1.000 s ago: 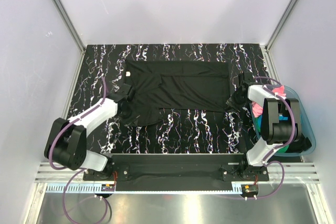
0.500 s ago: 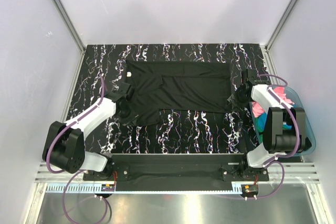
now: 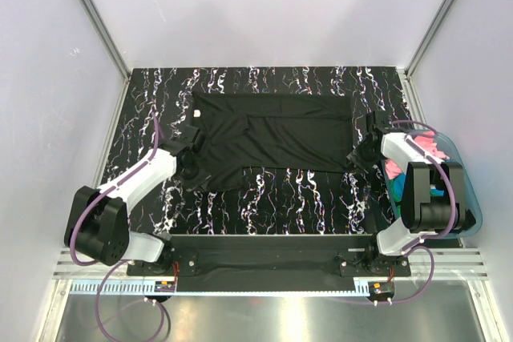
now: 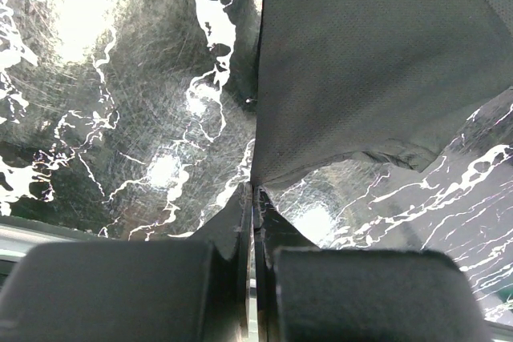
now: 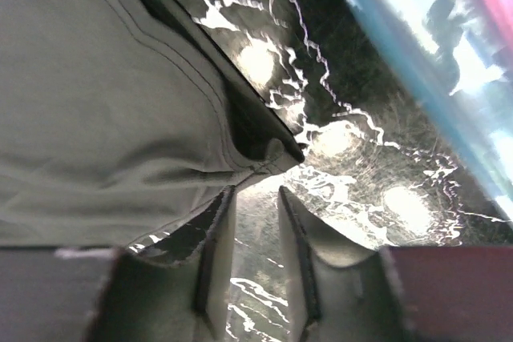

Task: Fold and stack the t-shirts
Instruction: Fold the tshirt

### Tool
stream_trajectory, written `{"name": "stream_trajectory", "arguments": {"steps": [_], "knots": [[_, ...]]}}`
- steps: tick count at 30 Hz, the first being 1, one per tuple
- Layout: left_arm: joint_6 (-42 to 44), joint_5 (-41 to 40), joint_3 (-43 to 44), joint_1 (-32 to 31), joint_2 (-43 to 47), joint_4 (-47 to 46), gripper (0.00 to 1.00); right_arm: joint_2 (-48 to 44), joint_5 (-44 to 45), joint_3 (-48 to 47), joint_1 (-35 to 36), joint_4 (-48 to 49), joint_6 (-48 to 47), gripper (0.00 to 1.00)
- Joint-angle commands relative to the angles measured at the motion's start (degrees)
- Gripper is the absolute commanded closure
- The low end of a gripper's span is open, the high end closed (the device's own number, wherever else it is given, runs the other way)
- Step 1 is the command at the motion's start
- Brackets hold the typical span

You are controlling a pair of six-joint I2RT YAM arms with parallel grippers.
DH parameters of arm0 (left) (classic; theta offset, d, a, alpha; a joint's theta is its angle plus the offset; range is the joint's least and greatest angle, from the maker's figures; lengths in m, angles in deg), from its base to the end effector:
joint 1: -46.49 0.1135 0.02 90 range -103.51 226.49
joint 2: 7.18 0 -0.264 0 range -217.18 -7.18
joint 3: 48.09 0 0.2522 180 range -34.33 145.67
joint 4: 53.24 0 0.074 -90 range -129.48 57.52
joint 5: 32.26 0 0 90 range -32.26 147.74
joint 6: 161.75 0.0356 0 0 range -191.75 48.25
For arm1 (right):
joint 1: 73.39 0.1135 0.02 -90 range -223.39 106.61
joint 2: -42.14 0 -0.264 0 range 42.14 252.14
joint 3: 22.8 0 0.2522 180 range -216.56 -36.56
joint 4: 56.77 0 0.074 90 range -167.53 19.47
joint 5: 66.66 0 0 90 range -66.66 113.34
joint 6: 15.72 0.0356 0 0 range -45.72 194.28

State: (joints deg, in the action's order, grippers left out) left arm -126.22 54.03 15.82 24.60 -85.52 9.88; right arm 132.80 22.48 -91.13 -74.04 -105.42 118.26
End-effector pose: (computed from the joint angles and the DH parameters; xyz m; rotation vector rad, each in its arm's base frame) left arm 0.2185 -0.0853 0.2023 -0.8314 2.8080 -0.1229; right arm 0.2920 -0.0028 0.1780 1.0721 2.6214 0.1949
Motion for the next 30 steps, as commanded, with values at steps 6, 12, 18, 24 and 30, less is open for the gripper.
{"name": "stream_trajectory", "arguments": {"steps": [6, 12, 18, 24, 30], "knots": [[1.3, -1.3, 4.1, -0.1, 1.6, 0.3, 1.00, -0.7, 4.6, 3.1, 2.3, 1.9, 1.9, 0.68], [1.9, -2.4, 5.1, 0.0, 1.7, 1.3, 1.00, 0.2, 8.7, 2.3, 2.3, 2.1, 1.2, 0.59], [2.0, -2.4, 5.7, 0.5, 1.4, 1.6, 1.00, 1.7, 8.9, 2.4, 2.2, 3.1, 0.7, 0.60], [2.0, -2.7, 6.4, 0.7, 1.4, 2.0, 1.00, 3.2, 9.3, 3.0, 2.2, 3.9, 0.7, 0.75], [3.1, -5.2, 8.1, 0.9, 1.6, 3.4, 1.00, 0.9, 8.8, 1.4, 2.3, 1.6, -0.7, 1.00]]}}
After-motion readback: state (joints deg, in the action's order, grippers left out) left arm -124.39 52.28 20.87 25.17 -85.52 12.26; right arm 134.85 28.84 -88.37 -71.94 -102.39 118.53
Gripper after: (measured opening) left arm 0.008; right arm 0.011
